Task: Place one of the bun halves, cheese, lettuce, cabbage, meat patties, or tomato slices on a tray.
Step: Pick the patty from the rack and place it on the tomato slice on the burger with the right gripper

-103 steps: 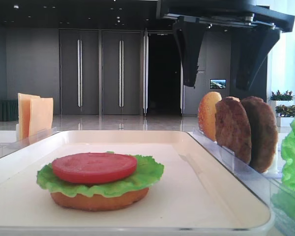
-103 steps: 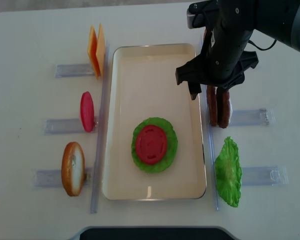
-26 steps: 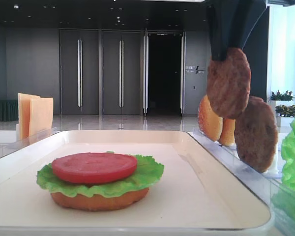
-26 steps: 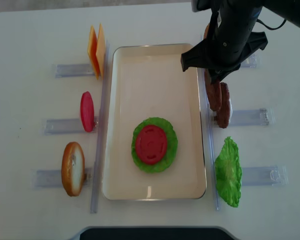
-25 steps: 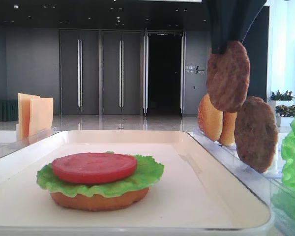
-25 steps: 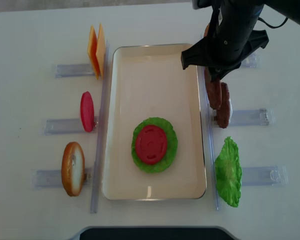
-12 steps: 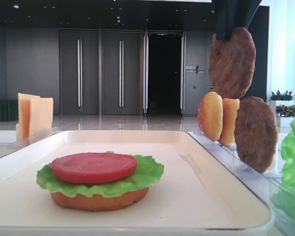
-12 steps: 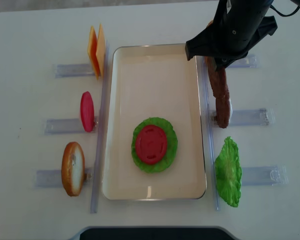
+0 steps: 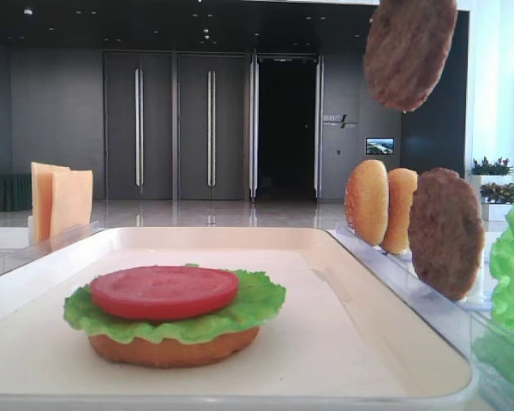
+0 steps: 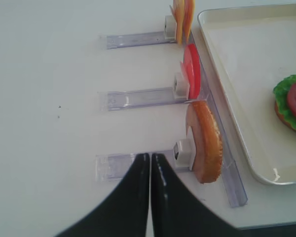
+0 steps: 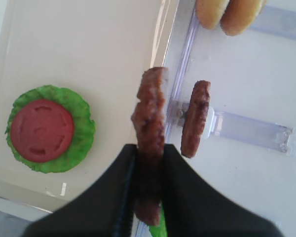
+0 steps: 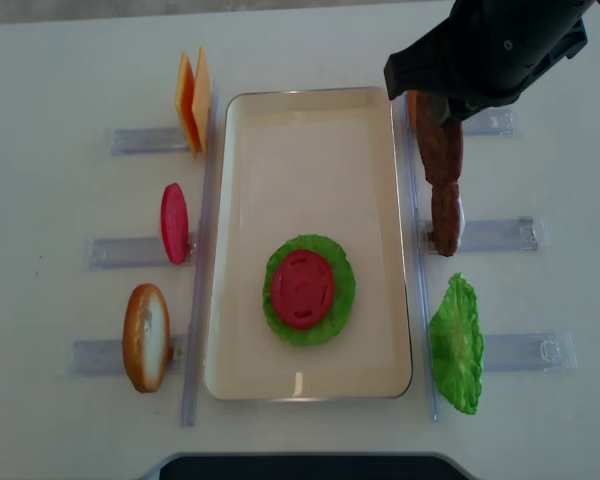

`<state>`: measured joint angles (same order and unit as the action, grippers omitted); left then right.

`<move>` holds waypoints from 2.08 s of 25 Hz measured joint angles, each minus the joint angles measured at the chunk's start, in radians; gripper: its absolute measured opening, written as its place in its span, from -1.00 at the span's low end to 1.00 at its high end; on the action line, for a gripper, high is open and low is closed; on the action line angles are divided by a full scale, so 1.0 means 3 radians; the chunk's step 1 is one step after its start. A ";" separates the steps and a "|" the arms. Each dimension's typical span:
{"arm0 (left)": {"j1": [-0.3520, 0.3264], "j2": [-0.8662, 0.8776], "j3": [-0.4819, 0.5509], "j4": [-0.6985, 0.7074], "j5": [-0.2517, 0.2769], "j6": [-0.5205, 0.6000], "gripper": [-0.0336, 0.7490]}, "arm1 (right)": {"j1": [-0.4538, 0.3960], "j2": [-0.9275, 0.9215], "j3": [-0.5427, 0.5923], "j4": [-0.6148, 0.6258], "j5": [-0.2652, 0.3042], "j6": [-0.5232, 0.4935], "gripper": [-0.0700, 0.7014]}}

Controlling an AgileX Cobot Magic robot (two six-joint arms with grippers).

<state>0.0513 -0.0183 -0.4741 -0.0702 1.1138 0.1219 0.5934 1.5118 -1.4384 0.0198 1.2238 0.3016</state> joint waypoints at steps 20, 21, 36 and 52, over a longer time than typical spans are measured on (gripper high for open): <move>0.0000 0.0000 0.0000 0.0000 0.0000 0.0000 -0.92 | 0.0813 -0.0860 0.0862 -0.0066 0.0017 0.0786 -0.48; 0.0000 0.0000 0.0000 0.0000 0.0000 0.0000 -0.92 | 0.0823 -0.0860 0.0893 -0.0066 0.0017 0.0794 -0.48; 0.0000 0.0000 0.0000 0.0000 0.0000 0.0000 -0.92 | 0.0539 -0.0855 0.0981 0.0611 -0.0662 0.0140 -0.48; 0.0000 0.0000 0.0000 0.0000 0.0000 0.0000 -0.92 | -0.0512 -0.0616 0.1830 0.3537 -0.1014 -0.2437 -0.49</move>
<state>0.0513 -0.0183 -0.4741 -0.0702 1.1138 0.1219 0.4398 1.3269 -0.8894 1.0809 0.9197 -0.4294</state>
